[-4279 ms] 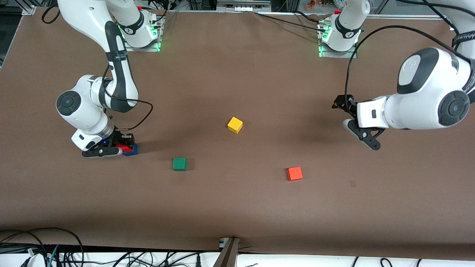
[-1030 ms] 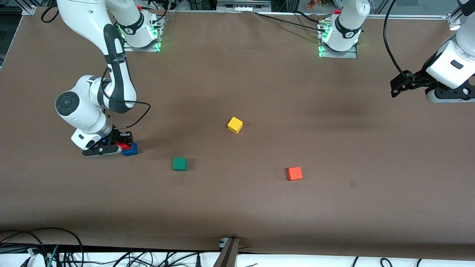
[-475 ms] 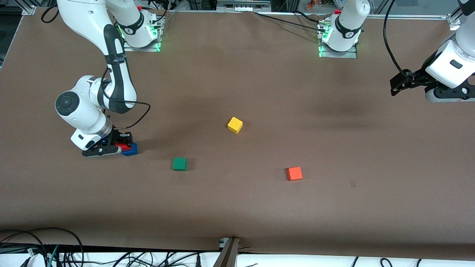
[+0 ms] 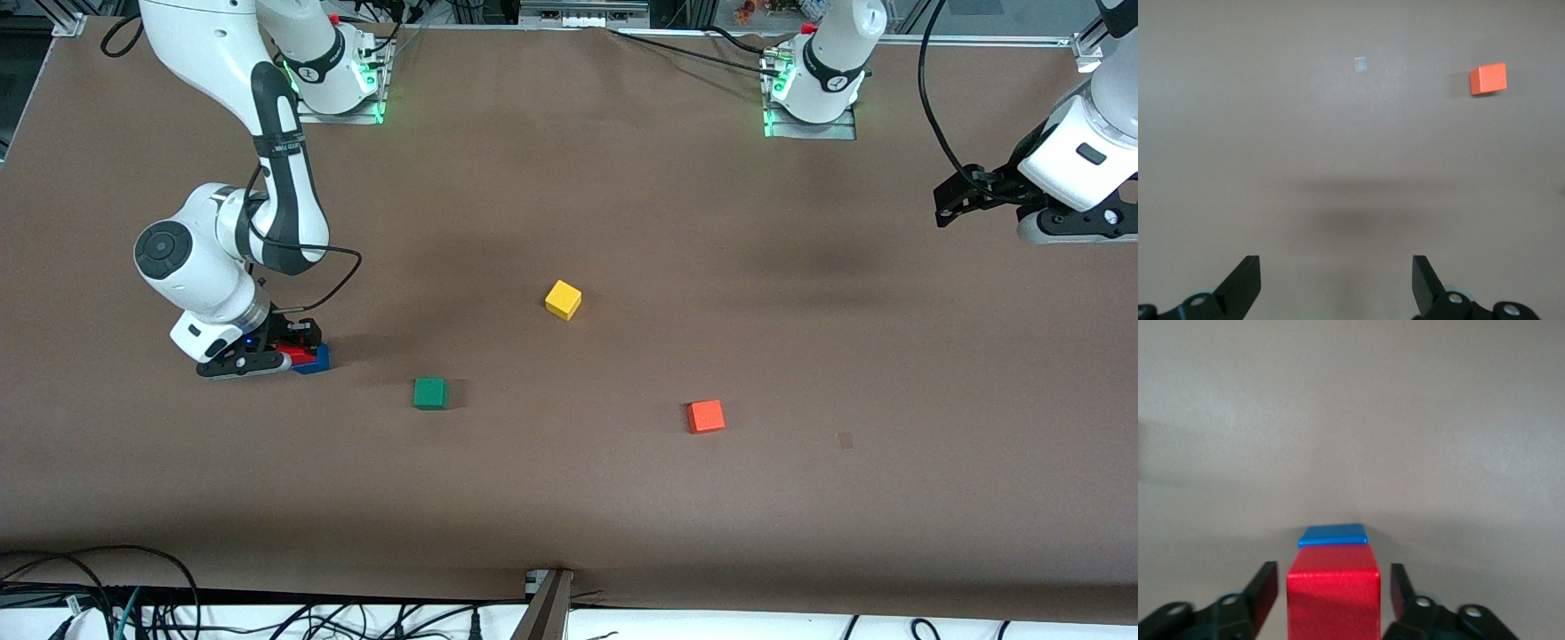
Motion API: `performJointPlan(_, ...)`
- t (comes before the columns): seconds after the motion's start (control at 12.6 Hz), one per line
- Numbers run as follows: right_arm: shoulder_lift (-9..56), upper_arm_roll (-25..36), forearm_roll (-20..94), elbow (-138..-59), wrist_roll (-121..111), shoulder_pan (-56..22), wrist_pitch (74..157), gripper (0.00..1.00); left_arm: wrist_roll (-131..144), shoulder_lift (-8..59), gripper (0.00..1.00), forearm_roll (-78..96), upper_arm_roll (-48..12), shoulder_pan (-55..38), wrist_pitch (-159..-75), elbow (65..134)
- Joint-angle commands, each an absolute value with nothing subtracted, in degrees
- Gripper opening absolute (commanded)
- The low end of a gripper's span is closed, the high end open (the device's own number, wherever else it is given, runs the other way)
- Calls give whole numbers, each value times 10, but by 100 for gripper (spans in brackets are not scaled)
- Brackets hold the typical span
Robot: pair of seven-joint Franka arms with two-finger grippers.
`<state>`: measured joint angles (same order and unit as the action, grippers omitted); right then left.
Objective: Pass red block to right arm, stack on blue
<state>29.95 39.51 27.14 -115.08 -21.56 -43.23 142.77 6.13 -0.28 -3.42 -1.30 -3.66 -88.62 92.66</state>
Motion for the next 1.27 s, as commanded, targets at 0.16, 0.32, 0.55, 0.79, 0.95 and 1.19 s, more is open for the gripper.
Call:
performJointPlan(0.16,302,401,287,-1087,-231,-427,1335,100,64,4,100,-31,-8,-44,-870,909)
performJointPlan(0.32,301,409,282,-1050,-233,-418,1264,100,64,4,100,-33,-8,-45,-873,908)
performJointPlan(0.55,300,441,280,-987,-232,-417,1139,100,65,4,100,-33,-21,-44,-871,908)
performJointPlan(0.79,301,465,280,-921,-227,-414,1023,100,65,4,100,-33,-21,-44,-871,908)
performJointPlan(0.95,301,479,280,-902,-226,-414,987,100,65,4,100,-33,-21,-44,-871,908)
performJointPlan(1.19,294,469,255,-882,-161,-412,964,100,64,4,100,-33,-22,-44,-870,908)
